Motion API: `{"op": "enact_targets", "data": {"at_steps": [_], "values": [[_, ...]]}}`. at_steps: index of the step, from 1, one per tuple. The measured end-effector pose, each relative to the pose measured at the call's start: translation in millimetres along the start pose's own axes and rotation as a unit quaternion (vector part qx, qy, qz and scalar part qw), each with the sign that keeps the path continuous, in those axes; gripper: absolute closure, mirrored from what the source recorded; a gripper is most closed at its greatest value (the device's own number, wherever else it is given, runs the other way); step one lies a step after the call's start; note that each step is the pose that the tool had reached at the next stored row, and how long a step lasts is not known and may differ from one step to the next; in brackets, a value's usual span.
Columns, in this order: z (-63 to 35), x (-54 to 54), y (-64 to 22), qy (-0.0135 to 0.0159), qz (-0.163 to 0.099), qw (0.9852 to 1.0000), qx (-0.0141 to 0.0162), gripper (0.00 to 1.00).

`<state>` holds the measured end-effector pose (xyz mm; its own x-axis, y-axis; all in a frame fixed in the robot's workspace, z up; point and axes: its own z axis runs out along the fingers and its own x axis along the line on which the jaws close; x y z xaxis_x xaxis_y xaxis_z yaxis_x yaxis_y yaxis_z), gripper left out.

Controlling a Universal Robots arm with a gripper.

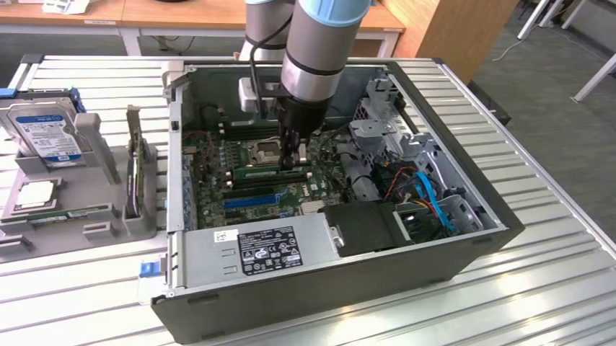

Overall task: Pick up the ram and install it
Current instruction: 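Insert the ram into the slot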

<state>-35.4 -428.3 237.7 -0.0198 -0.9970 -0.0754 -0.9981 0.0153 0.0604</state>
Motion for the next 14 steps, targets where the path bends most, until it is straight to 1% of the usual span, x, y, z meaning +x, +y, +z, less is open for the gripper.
{"op": "enact_targets", "data": {"at_steps": [14], "values": [[0.5,0.8,-0.1,-0.0001,0.0,1.0,0.0,0.88]]}}
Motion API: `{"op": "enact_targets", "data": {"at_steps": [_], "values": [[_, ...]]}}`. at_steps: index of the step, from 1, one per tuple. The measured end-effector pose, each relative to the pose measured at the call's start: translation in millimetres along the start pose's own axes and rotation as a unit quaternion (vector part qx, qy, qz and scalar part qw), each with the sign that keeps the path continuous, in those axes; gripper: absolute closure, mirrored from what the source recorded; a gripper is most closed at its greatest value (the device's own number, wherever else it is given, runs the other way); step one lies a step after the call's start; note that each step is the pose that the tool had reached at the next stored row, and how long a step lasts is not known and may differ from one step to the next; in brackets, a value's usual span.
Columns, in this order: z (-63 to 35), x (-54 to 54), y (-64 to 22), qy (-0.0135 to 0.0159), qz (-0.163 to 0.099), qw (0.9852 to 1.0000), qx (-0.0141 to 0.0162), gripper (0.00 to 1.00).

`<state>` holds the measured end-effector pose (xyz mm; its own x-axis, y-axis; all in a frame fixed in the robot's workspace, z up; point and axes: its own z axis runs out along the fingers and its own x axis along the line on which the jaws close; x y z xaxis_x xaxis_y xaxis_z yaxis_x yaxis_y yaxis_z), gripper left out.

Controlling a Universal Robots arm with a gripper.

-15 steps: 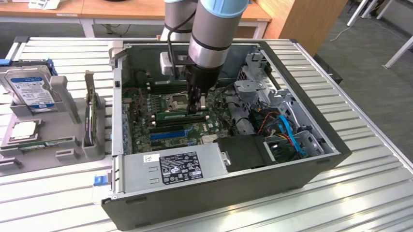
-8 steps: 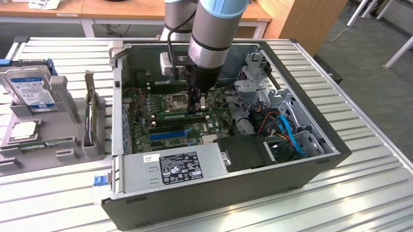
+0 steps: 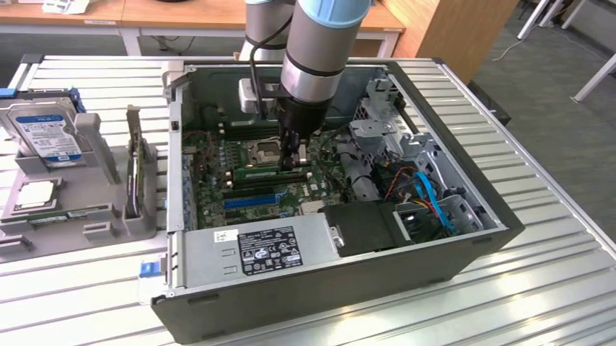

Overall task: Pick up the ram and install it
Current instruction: 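Insert the ram into the slot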

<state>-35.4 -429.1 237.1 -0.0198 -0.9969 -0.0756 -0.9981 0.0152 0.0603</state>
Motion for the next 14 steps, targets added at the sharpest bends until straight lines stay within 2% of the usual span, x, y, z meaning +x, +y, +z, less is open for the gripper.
{"op": "enact_targets", "data": {"at_steps": [14], "values": [[1.8,0.6,-0.1,0.0002,-0.002,1.0,-0.0002,0.88]]}}
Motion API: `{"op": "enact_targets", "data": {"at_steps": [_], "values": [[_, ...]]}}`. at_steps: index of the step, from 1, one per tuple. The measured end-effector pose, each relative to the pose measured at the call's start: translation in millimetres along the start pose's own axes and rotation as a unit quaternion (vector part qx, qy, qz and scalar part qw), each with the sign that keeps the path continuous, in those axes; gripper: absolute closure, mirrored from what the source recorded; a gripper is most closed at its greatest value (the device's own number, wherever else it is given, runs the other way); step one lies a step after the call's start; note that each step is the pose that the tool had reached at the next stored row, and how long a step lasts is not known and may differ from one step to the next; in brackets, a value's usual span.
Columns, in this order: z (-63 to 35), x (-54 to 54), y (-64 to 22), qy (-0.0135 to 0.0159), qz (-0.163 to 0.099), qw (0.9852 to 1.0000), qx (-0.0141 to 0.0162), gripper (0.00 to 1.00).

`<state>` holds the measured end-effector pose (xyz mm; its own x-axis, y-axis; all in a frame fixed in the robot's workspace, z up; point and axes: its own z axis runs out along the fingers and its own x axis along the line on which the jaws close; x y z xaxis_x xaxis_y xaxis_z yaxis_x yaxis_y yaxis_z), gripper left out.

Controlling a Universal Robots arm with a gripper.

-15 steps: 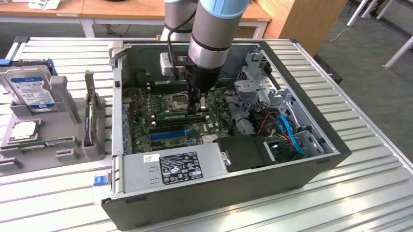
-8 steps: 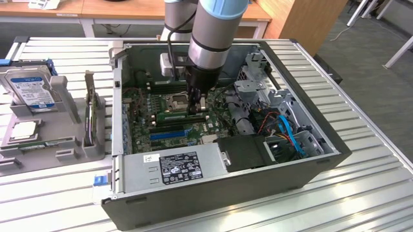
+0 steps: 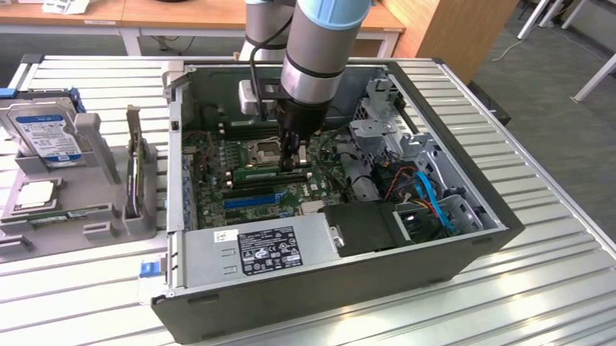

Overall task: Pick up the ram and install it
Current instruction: 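Insert the ram into the slot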

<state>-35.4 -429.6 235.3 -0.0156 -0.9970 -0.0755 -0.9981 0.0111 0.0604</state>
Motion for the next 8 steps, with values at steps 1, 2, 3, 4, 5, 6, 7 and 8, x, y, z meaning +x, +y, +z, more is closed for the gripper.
{"op": "enact_targets", "data": {"at_steps": [1,2,3,4,5,6,7,8], "values": [[0.0,0.0,0.0,0.0001,-0.001,1.0,-0.0001,0.88],[0.0,0.0,0.0,0.0001,-0.001,1.0,-0.0001,0.88],[0.1,0.0,0.0,0.0,-0.001,1.0,-0.0001,0.88],[0.1,0.0,0.0,0.0,-0.001,1.0,-0.0001,0.88],[0.1,0.0,0.0,0.0,-0.001,1.0,-0.0001,0.88],[0.1,0.0,0.0,0.0001,-0.001,1.0,-0.0001,0.88],[0.1,0.0,0.0,0.0,-0.001,1.0,-0.0001,0.88],[0.1,0.0,0.0,0.0,-0.002,1.0,-0.0001,0.88]]}}
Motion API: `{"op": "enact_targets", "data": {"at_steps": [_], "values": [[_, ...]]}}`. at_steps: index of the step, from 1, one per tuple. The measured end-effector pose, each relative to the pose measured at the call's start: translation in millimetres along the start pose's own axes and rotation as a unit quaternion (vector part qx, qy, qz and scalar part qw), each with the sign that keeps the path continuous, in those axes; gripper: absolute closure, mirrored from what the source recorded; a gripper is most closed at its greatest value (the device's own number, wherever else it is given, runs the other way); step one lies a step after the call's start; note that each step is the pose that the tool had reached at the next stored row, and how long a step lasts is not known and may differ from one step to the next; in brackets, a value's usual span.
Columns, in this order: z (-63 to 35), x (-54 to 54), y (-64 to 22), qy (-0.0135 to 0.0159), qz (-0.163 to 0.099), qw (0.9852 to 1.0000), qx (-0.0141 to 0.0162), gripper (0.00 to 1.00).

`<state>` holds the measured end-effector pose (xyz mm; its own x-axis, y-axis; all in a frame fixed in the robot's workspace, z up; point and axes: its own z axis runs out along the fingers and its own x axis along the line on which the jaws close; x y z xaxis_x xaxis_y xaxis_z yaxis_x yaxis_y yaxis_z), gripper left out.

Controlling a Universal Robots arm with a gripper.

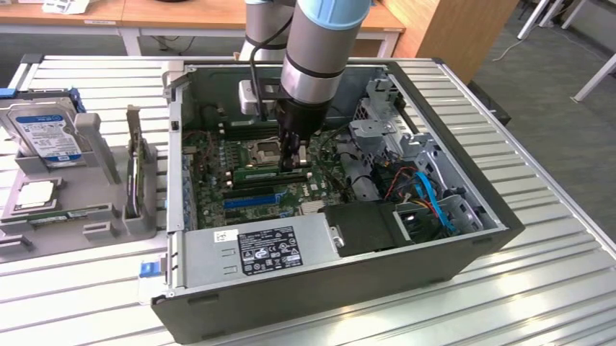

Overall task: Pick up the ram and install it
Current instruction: 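Insert the ram into the slot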

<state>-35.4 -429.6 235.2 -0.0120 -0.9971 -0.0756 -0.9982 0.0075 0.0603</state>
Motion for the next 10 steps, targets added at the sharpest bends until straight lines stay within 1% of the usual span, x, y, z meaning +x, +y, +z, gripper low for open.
{"op": "enact_targets", "data": {"at_steps": [3,10], "values": [[0.0,0.0,0.0,0.0003,-0.004,1.0,-0.0003,0.88],[0.3,0.0,-0.1,0.0001,-0.002,1.0,-0.0002,0.88]]}}
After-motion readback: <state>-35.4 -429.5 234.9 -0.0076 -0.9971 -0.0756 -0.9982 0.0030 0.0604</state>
